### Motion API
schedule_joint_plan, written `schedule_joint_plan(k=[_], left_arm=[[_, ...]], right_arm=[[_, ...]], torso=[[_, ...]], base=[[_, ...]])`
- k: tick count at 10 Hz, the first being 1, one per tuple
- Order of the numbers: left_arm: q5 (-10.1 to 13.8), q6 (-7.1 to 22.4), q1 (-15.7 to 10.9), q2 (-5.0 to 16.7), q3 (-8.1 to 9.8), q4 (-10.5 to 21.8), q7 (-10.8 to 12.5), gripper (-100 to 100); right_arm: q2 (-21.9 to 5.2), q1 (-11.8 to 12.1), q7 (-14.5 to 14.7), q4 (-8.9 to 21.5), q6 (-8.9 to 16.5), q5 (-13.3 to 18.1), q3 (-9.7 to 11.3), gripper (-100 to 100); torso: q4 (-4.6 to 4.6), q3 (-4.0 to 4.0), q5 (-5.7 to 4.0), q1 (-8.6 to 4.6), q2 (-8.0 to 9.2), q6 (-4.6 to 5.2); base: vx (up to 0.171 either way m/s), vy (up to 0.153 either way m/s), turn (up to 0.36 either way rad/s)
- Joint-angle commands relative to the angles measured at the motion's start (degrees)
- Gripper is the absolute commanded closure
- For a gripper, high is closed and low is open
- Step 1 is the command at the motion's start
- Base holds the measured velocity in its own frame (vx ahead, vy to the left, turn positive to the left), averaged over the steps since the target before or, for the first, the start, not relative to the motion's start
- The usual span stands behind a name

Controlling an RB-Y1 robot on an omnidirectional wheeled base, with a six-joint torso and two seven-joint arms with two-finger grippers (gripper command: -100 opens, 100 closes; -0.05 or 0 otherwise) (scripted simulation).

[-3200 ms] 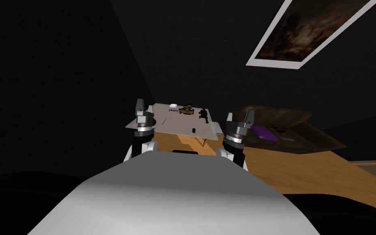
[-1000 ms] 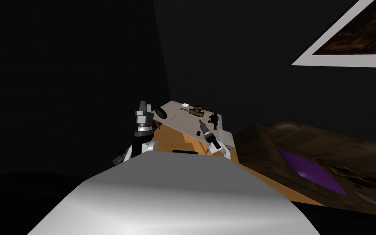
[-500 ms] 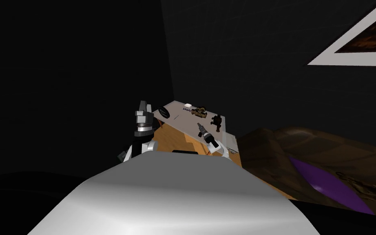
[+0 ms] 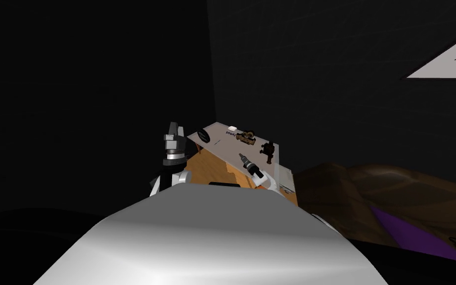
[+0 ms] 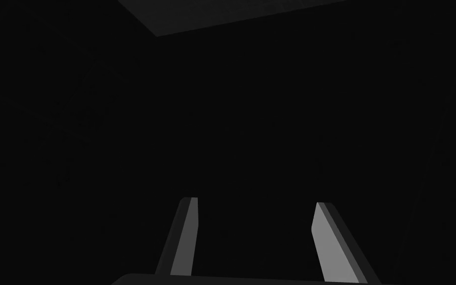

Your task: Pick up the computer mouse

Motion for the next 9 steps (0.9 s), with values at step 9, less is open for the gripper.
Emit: schedule_joint_plan(k=[9], left_arm=[[0.00,0.00,-0.01,0.00,0.00,0.00,0.00,0]], right_arm=[[-5.05,-7.28,2.23,15.02,10.89,-5.09,8.70,-100]], torso=[[0.00,-0.01,0.01,0.01,-0.02,-0.03]], base=[[0.018,0.007,0.155]])
